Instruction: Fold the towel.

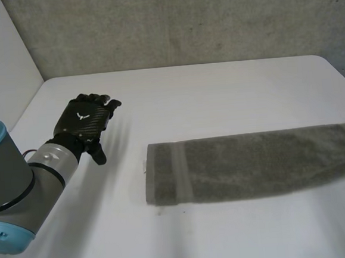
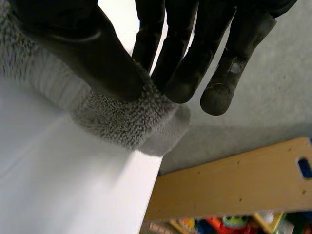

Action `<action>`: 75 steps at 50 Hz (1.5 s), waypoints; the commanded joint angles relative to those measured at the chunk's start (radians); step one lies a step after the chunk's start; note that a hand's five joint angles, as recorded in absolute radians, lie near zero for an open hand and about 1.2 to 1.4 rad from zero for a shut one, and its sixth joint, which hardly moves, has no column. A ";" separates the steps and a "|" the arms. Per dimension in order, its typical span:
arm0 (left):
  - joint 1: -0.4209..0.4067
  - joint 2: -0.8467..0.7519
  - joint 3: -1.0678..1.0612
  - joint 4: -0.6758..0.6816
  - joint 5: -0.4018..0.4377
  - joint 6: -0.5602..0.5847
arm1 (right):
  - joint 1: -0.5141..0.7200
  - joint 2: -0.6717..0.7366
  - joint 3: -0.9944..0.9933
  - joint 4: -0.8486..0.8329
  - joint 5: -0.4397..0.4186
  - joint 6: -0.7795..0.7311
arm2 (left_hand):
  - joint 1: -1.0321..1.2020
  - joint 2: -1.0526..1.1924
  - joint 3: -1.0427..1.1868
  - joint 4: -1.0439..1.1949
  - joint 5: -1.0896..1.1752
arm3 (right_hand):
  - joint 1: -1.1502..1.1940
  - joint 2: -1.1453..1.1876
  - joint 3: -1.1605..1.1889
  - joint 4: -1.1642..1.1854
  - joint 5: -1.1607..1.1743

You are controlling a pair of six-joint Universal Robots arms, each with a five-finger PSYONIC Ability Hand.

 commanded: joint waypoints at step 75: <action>-0.346 -0.155 0.119 0.055 0.083 -0.248 | 0.618 -0.170 0.400 -0.180 0.021 0.270 | 0.021 0.027 0.025 0.027 -0.012 | -0.960 -0.955 -0.986 -0.988 -0.978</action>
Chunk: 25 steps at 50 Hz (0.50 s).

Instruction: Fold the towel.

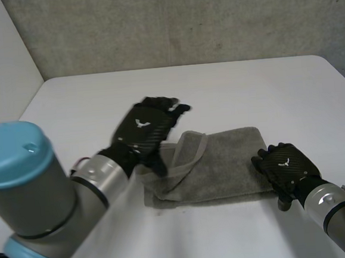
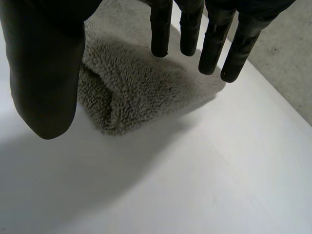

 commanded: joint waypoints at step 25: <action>-0.028 -0.347 0.171 0.047 -0.356 -0.042 | 0.019 0.051 0.013 -0.081 0.014 0.001 | 0.065 0.072 0.069 0.071 0.032 | 0.344 0.351 0.351 0.356 0.330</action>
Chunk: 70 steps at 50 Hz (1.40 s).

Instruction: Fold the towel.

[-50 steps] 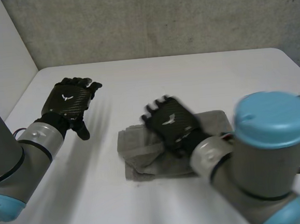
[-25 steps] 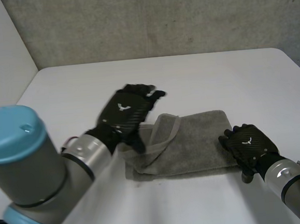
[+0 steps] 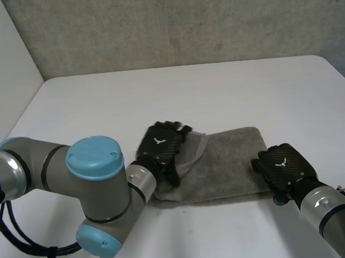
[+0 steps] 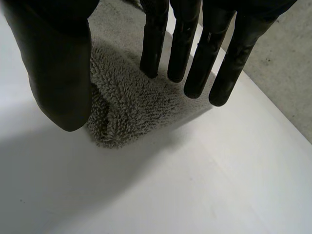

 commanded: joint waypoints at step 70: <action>0.179 0.419 -0.295 0.073 -0.045 -0.122 | 0.359 0.043 -0.450 0.156 0.188 0.299 | 0.007 0.005 0.006 0.006 0.002 | -0.451 -0.448 -0.449 -0.447 -0.452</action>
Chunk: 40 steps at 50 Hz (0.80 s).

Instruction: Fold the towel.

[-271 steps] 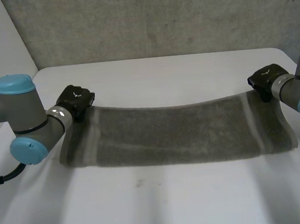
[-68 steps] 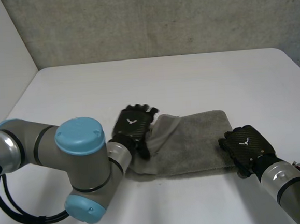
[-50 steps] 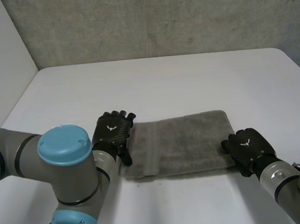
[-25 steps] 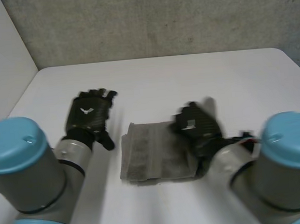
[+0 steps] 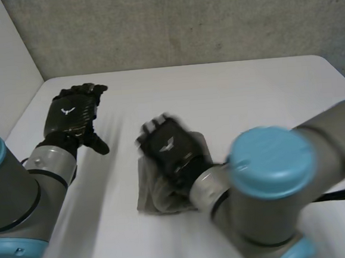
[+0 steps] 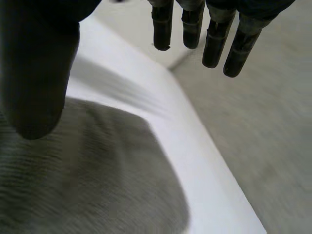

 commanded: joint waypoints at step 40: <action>-0.163 -0.214 0.049 -0.048 0.023 -0.008 | -0.263 0.079 -0.077 0.185 -0.118 0.513 | 0.018 0.024 0.022 0.023 -0.002 | -0.055 -0.066 -0.065 -0.082 -0.059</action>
